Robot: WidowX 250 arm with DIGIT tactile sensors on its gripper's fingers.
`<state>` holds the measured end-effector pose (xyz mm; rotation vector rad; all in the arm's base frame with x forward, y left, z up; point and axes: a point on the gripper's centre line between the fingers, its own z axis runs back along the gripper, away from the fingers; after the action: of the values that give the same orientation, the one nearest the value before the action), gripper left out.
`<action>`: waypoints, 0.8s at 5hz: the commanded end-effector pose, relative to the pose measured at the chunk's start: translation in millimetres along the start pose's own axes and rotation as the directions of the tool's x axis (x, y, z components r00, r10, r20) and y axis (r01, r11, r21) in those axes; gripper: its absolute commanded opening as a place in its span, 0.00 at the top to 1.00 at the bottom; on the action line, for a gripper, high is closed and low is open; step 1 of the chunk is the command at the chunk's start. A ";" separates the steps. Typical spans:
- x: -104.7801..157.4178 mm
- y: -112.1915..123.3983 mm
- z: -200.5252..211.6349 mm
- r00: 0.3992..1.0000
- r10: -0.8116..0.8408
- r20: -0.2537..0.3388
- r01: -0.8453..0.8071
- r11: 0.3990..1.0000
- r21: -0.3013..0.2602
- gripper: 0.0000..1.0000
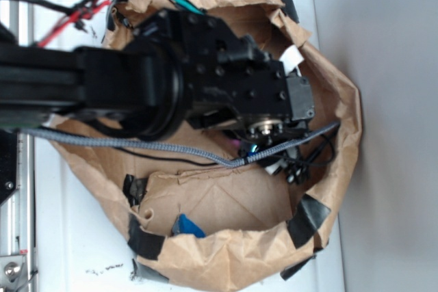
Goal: Grab the gray animal.
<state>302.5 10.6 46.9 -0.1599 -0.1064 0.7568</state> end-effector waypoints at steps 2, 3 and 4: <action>-5.8 25.3 123.7 0.990 -0.072 -0.125 0.070 0.997 -0.016 1.00; -17.2 28.3 137.2 0.992 -0.088 -0.086 0.094 0.993 0.077 1.00; -27.4 33.9 148.1 0.992 -0.126 -0.020 0.126 0.992 0.003 1.00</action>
<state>234.9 24.7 170.0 -0.1400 -0.0342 0.6362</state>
